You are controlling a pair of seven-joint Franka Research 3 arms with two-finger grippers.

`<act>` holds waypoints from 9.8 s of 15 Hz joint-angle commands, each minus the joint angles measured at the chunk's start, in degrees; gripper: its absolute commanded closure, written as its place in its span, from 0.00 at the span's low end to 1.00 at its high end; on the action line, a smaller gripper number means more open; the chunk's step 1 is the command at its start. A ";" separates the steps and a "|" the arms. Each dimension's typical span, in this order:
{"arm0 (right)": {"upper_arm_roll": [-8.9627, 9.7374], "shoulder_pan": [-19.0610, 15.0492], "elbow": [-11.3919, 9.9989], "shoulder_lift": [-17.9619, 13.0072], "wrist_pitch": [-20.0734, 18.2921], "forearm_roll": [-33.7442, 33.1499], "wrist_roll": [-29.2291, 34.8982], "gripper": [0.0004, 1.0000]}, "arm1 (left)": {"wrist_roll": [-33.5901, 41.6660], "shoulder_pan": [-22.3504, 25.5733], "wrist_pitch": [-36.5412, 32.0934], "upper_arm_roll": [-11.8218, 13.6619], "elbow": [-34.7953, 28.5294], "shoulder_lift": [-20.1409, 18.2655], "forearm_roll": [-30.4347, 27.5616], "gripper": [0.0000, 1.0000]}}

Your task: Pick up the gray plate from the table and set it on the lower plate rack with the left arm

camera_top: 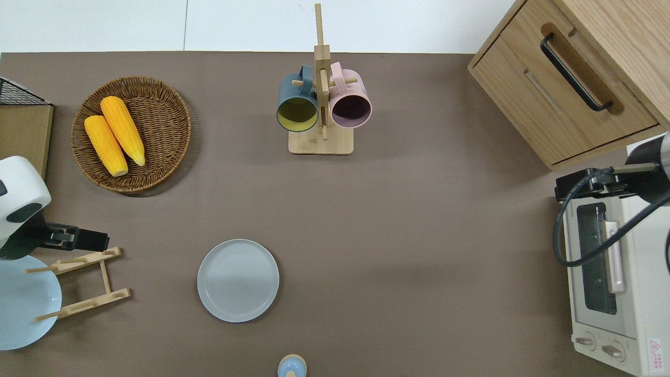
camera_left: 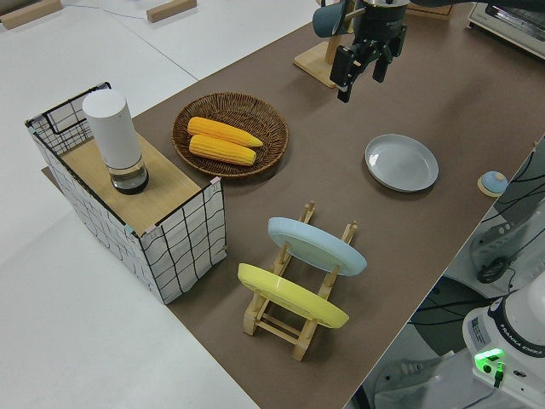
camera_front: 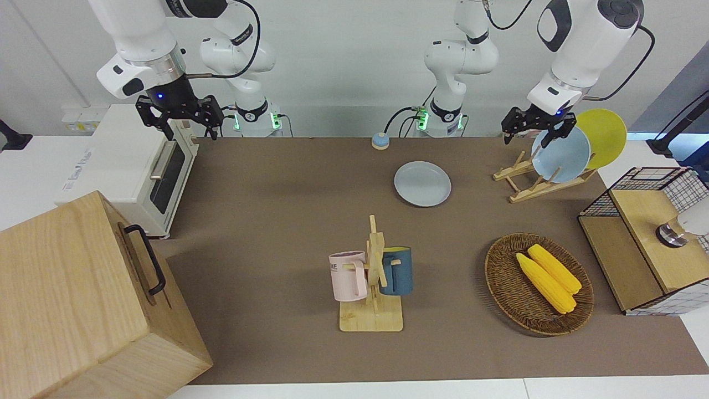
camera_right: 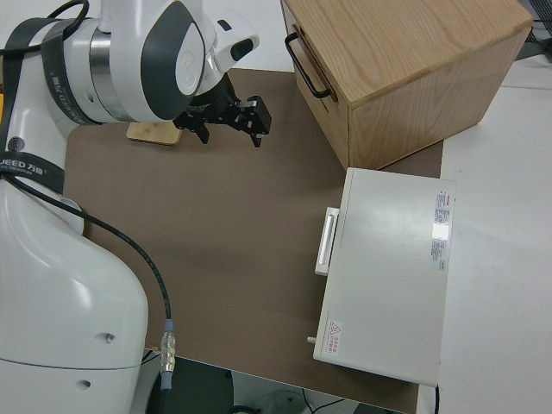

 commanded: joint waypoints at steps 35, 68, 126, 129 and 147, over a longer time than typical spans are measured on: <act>0.17 -0.12 0.29 0.11 -0.34 0.24 0.22 0.02 | -13.15 -1.98 30.49 -8.05 -34.68 -4.15 -0.71 0.00; 0.17 -0.12 0.29 0.11 -0.34 0.24 0.22 0.02 | -20.18 -8.92 46.41 -7.96 -40.67 3.24 -1.24 1.00; 0.17 -0.12 0.29 0.11 -0.34 0.16 0.22 0.02 | -37.49 -7.69 -18.97 -6.82 -12.72 -7.58 39.27 1.00; 0.17 -0.12 0.29 0.11 -0.34 0.24 0.22 0.02 | -40.48 -7.69 -19.15 -8.14 -15.35 -6.70 42.52 1.00; 0.17 -0.12 0.29 0.11 -0.34 0.24 0.22 0.02 | -46.63 -2.68 -8.79 -7.52 -21.34 -1.25 49.21 1.00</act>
